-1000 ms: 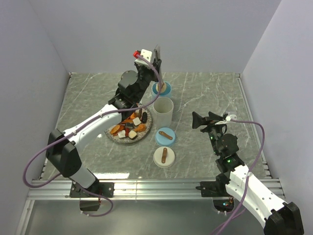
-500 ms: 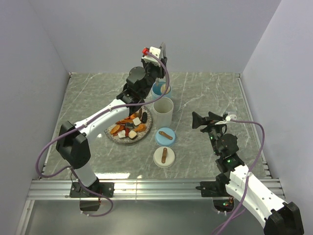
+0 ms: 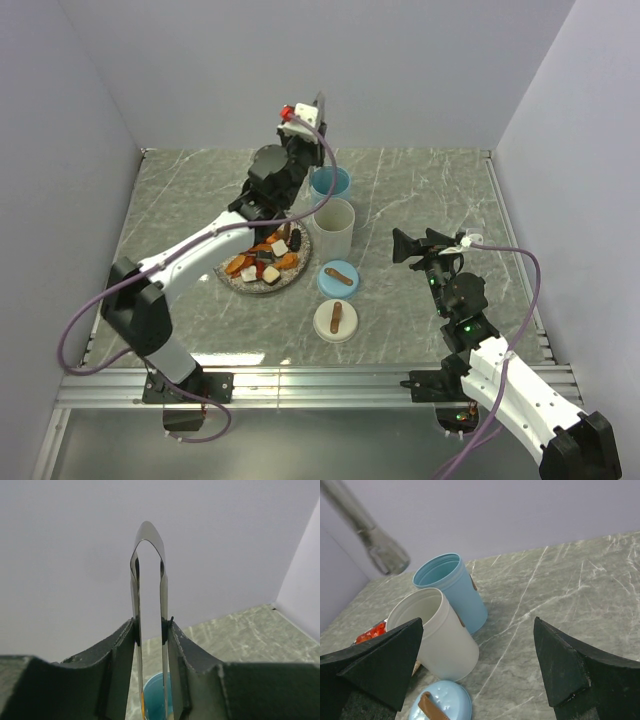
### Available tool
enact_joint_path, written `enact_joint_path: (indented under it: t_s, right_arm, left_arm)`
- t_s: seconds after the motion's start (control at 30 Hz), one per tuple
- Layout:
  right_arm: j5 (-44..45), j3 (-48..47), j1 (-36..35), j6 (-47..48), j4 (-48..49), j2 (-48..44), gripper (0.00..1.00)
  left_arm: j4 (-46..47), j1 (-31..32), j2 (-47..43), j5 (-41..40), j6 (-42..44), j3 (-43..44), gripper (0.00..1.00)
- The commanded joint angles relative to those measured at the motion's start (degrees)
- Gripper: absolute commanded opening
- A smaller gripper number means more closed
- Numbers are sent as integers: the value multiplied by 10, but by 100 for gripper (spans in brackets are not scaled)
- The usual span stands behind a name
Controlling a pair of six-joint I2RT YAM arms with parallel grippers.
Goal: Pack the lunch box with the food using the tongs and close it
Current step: Place the food into the lunch box, then pick up the food using the clamp
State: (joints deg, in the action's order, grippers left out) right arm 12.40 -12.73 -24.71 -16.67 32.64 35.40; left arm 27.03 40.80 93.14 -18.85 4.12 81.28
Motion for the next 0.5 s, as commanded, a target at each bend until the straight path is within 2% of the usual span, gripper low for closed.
enact_joint_path:
  t_s: [0.0,0.2,0.3,0.47]
  right_arm:
    - [-3,2,4,7,23,-2,98]
    - [-5,2,5,7,22,-4,98]
    - [-5,2,4,6,22,-3,98]
    - [-7,2,4,5,21,-2,98]
  left_arm:
    - [48,-2,-100,-49,23,-64,36]
    - [55,-5,-225,-98,14,-189,36]
    - [44,-7,-250,-118,6,-239,36]
    - [82,-20,-287,-145,-12,-334,37]
